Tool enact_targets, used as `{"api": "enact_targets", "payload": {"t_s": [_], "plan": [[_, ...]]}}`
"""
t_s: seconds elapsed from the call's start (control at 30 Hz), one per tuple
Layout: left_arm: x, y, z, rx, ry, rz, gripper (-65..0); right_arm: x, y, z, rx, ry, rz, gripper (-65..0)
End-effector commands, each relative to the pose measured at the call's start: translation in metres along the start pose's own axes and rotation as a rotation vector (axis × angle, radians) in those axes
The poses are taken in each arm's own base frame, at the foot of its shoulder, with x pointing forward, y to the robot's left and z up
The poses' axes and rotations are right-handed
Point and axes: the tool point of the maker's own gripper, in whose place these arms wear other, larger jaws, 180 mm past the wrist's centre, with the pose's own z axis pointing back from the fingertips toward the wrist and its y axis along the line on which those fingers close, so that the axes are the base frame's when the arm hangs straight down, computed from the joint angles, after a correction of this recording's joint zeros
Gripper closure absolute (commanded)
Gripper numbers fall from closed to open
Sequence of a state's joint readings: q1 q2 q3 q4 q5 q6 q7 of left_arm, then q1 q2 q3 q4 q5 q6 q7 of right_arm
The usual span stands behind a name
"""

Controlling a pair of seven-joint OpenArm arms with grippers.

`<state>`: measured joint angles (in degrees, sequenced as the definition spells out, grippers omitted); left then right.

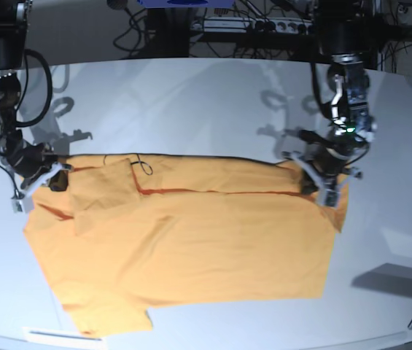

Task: Fold the T-shirt properly
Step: 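Raise both grippers and move them back toward the folded edge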

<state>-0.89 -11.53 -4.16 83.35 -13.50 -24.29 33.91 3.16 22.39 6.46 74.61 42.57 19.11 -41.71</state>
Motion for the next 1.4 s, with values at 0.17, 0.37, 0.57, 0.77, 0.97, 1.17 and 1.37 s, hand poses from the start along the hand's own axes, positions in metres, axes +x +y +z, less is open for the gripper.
{"api": "enact_targets", "payload": {"t_s": [0.17,0.37,0.57,0.77,0.97,1.17,1.37], "plan": [[-0.027,0.008,-0.014,0.008,0.072,0.033,0.0,0.005,-0.006,0.005,-0.006,-0.023,0.006,-0.1],[-0.051,0.009,-0.012,0.009,0.084,0.048,0.0,-0.015,-0.011,0.008,-0.016,0.015,-0.002,-0.1],[-0.069,0.01,0.008,0.011,0.115,-0.003,0.0,-0.026,-0.014,0.012,-0.024,0.032,-0.006,-0.1],[-0.08,0.007,0.032,0.044,0.152,-0.152,0.0,-0.036,-0.011,0.016,-0.022,0.048,-0.003,-0.1],[-0.082,0.007,0.041,0.055,0.157,-0.192,0.0,-0.046,0.0,0.027,-0.008,0.05,0.026,-0.1],[-0.084,0.0,0.048,0.045,0.156,-0.21,0.0,-0.06,-0.009,0.046,-0.044,0.047,0.003,-0.1],[-0.091,-0.008,0.059,0.031,0.165,-0.226,0.0,-0.067,-0.015,0.068,-0.074,0.035,0.008,-0.1]]}}
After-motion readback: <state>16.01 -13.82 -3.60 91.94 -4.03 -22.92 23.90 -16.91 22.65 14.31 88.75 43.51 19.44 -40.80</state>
